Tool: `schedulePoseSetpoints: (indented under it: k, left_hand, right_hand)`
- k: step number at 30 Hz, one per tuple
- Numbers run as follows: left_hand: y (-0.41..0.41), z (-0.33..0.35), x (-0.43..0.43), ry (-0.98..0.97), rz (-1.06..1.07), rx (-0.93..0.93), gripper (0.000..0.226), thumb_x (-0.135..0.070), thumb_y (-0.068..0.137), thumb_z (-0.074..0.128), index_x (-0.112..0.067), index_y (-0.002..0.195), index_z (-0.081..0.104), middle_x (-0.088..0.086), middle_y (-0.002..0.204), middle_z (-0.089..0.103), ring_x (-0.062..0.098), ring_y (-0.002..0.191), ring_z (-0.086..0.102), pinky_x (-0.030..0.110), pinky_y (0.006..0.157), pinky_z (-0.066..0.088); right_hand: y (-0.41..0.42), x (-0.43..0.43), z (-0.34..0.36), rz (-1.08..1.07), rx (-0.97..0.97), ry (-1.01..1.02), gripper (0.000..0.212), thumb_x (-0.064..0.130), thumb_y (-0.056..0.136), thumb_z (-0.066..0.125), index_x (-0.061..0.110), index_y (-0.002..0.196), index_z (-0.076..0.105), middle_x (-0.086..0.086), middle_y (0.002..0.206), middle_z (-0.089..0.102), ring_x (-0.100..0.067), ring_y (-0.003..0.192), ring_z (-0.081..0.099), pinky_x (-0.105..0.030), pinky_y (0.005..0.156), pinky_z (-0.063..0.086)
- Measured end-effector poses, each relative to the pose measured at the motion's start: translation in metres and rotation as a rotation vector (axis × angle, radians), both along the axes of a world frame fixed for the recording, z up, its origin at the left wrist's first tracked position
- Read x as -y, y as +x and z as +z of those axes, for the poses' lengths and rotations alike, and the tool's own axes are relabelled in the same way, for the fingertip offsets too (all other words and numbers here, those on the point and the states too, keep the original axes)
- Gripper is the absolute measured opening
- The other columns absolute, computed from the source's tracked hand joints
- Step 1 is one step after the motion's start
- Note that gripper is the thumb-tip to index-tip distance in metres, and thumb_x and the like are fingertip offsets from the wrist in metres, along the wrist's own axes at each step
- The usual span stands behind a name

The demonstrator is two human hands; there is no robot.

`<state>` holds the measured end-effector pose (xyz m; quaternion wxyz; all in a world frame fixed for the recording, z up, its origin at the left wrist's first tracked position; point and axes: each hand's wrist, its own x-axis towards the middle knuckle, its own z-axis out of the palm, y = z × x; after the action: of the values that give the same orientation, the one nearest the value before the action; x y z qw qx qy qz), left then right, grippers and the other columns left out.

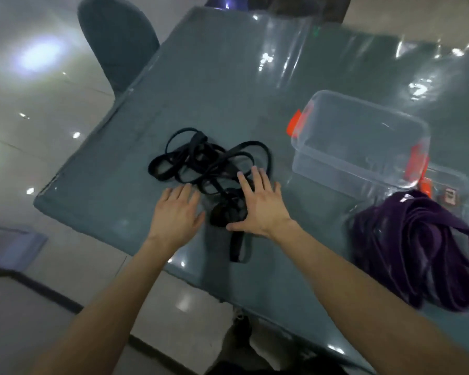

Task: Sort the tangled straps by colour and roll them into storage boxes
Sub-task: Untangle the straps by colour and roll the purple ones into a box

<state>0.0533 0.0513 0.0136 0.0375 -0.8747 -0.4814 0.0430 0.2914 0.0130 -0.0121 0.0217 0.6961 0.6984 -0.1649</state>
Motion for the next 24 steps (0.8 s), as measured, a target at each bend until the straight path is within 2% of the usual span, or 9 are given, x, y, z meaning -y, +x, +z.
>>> schedulePoseSetpoints:
  k: [2,4,8,13,15,18,20,22,24]
  left_hand:
    - [-0.017,-0.004,-0.013,-0.028,0.024,-0.043,0.058,-0.046,0.102,0.062,-0.006,0.144,0.061,0.019,0.146,0.062,0.037,0.135,0.059,0.05,0.118,0.042]
    - [-0.033,-0.01,-0.023,-0.037,0.029,-0.059,0.057,-0.046,0.103,0.061,-0.006,0.144,0.06,0.018,0.146,0.062,0.036,0.136,0.058,0.049,0.118,0.043]
    - [-0.04,-0.025,-0.043,-0.096,0.001,-0.017,0.058,-0.037,0.099,0.068,-0.007,0.147,0.057,0.018,0.148,0.06,0.037,0.14,0.056,0.049,0.117,0.045]
    - [-0.003,-0.045,-0.07,-0.296,-0.057,0.123,0.09,-0.037,0.088,0.081,-0.012,0.162,0.037,0.016,0.165,0.043,0.041,0.153,0.041,0.053,0.122,0.042]
    - [0.017,-0.05,-0.069,-0.369,-0.053,0.216,0.083,-0.041,0.091,0.08,-0.019,0.159,0.039,0.013,0.154,0.052,0.039,0.136,0.056,0.052,0.107,0.054]
    - [0.034,-0.049,-0.068,-0.276,-0.052,0.268,0.04,-0.046,0.102,0.067,-0.027,0.136,0.056,0.004,0.112,0.071,0.032,0.089,0.072,0.044,0.071,0.06]
    - [0.042,-0.031,-0.076,-0.314,-0.023,0.393,0.028,-0.046,0.108,0.059,-0.026,0.127,0.063,-0.001,0.089,0.076,0.029,0.082,0.074,0.043,0.071,0.061]
    - [0.05,0.007,-0.092,-0.408,0.086,0.684,0.023,-0.044,0.108,0.06,-0.025,0.117,0.07,-0.005,0.075,0.076,0.021,0.077,0.075,0.043,0.077,0.061]
    - [0.059,0.057,-0.111,-0.417,0.175,0.921,0.022,-0.046,0.106,0.059,-0.027,0.104,0.071,-0.006,0.071,0.075,0.013,0.072,0.074,0.043,0.077,0.061]
  right_hand:
    - [-0.013,-0.033,-0.011,-0.012,0.011,-0.13,0.163,0.1,0.053,0.069,0.031,0.167,-0.025,-0.016,0.176,-0.026,-0.043,0.163,-0.021,-0.079,0.122,0.011]
    - [-0.021,-0.052,-0.021,-0.065,0.017,-0.255,0.163,0.096,0.054,0.075,0.03,0.168,-0.021,-0.017,0.176,-0.022,-0.045,0.162,-0.021,-0.077,0.12,0.022]
    - [-0.018,-0.038,-0.036,-0.144,-0.034,-0.085,0.103,0.074,0.087,0.071,0.026,0.166,0.027,-0.017,0.159,0.04,-0.044,0.153,0.026,-0.053,0.116,0.045]
    - [0.011,0.02,-0.032,-0.065,-0.16,-0.082,0.054,0.03,0.11,0.055,0.031,0.162,0.043,-0.008,0.137,0.055,-0.034,0.124,0.056,-0.044,0.107,0.05]
    - [0.027,0.036,-0.023,-0.085,-0.197,-0.089,0.051,0.016,0.109,0.053,0.031,0.157,0.052,-0.006,0.13,0.059,-0.033,0.116,0.063,-0.041,0.104,0.05]
    - [0.052,0.047,0.002,-0.226,-0.36,-0.006,0.042,0.013,0.104,0.063,0.029,0.143,0.068,-0.003,0.124,0.069,-0.025,0.113,0.067,-0.028,0.103,0.049]
    - [0.068,0.045,0.024,-0.305,-0.412,0.113,0.035,0.017,0.098,0.073,0.027,0.132,0.074,0.004,0.118,0.074,-0.013,0.107,0.069,-0.02,0.099,0.047]
    - [0.083,0.037,0.047,-0.405,-0.486,0.193,0.032,0.023,0.09,0.084,0.028,0.121,0.078,0.017,0.109,0.075,0.005,0.096,0.068,-0.018,0.095,0.052]
    - [0.096,0.03,0.073,-0.465,-0.561,0.215,0.034,0.029,0.085,0.089,0.029,0.118,0.079,0.02,0.107,0.076,0.007,0.096,0.069,-0.018,0.093,0.054]
